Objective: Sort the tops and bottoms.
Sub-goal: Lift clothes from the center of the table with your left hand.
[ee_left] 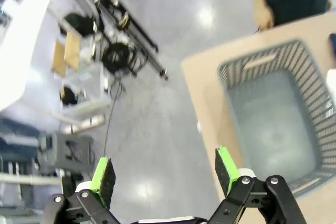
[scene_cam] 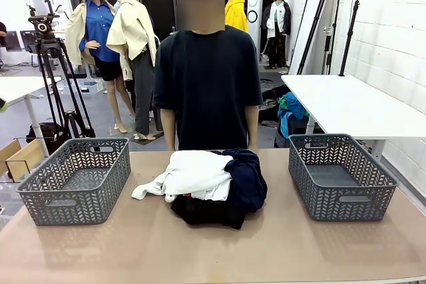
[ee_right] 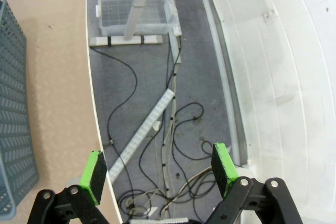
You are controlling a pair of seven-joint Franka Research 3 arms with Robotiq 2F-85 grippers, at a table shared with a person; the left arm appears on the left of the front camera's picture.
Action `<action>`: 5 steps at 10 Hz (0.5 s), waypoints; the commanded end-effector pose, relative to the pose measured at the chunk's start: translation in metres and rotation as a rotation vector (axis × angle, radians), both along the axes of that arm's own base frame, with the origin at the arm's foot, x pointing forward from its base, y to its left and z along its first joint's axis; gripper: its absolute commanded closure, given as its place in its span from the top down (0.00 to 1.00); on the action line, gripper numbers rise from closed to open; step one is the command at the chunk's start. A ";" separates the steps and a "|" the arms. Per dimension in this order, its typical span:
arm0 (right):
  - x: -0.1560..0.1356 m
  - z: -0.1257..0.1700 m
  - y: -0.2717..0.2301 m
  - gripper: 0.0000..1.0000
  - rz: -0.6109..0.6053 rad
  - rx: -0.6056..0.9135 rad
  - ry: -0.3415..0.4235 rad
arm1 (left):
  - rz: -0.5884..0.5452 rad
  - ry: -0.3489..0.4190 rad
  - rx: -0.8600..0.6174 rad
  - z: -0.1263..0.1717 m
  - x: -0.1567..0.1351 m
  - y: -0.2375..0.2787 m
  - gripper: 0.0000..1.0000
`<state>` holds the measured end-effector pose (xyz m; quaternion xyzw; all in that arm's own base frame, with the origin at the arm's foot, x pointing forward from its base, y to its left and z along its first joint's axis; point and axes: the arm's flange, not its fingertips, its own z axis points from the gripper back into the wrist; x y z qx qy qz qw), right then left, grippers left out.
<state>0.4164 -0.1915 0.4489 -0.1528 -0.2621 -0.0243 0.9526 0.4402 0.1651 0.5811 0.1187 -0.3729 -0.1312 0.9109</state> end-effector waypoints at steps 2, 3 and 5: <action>0.001 0.000 0.000 1.00 0.002 -0.002 0.004 | -0.413 0.008 0.026 0.039 0.012 -0.081 1.00; 0.001 0.000 0.000 1.00 0.002 -0.002 0.004 | -0.622 0.044 0.065 0.046 0.008 -0.122 1.00; 0.001 0.000 0.000 1.00 0.002 -0.002 0.004 | -0.935 0.097 0.122 0.039 -0.001 -0.186 1.00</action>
